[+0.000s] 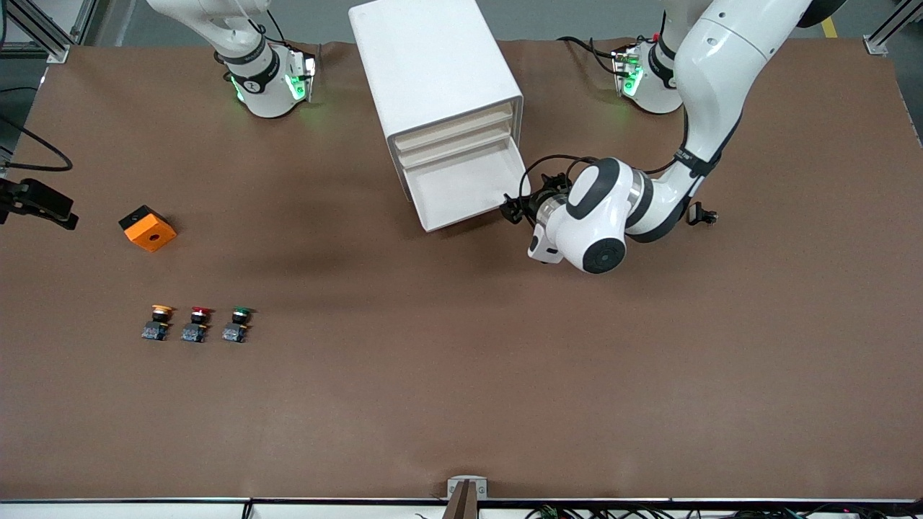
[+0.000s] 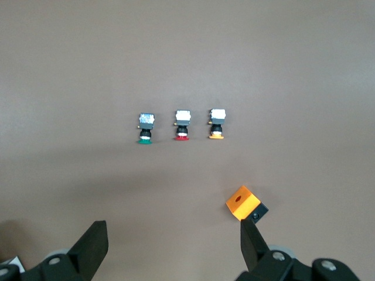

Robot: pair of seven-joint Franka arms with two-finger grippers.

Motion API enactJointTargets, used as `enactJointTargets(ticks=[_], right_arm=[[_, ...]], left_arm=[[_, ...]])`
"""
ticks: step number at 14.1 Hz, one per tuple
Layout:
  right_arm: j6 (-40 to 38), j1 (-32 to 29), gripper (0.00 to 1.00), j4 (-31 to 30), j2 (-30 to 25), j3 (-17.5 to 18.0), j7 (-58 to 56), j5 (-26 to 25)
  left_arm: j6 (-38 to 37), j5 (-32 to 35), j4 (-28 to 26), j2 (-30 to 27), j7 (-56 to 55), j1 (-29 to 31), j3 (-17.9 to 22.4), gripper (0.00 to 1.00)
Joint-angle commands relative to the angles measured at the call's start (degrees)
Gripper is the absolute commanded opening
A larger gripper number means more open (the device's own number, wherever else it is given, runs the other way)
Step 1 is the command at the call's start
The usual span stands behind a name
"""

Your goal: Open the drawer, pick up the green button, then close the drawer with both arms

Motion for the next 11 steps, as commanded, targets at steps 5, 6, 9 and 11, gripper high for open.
enactJointTargets(ticks=[5, 6, 9, 11], right_arm=[[-2.7, -0.8, 1.0, 0.8, 0.2, -0.1, 0.8, -1.2], [-3.8, -0.8, 1.0, 0.7, 0.1, 0.0, 1.6, -0.9], [-5.3, -2.2, 1.0, 0.8, -0.8, -0.4, 0.7, 5.5], [-5.5, -3.1, 1.0, 0.8, -1.5, -0.2, 0.1, 6.7]], left_arm=[[5.8, 6.6, -0.2, -4.3, -0.3, 2.7, -0.5, 1.0], [7.9, 7.4, -0.5, -4.7, -0.4, 2.8, -0.5, 1.0], [12.1, 7.7, -1.3, -4.9, -1.1, 2.6, -0.5, 1.0], [14.2, 7.7, -2.1, -5.4, -1.3, 2.1, -0.5, 1.0]])
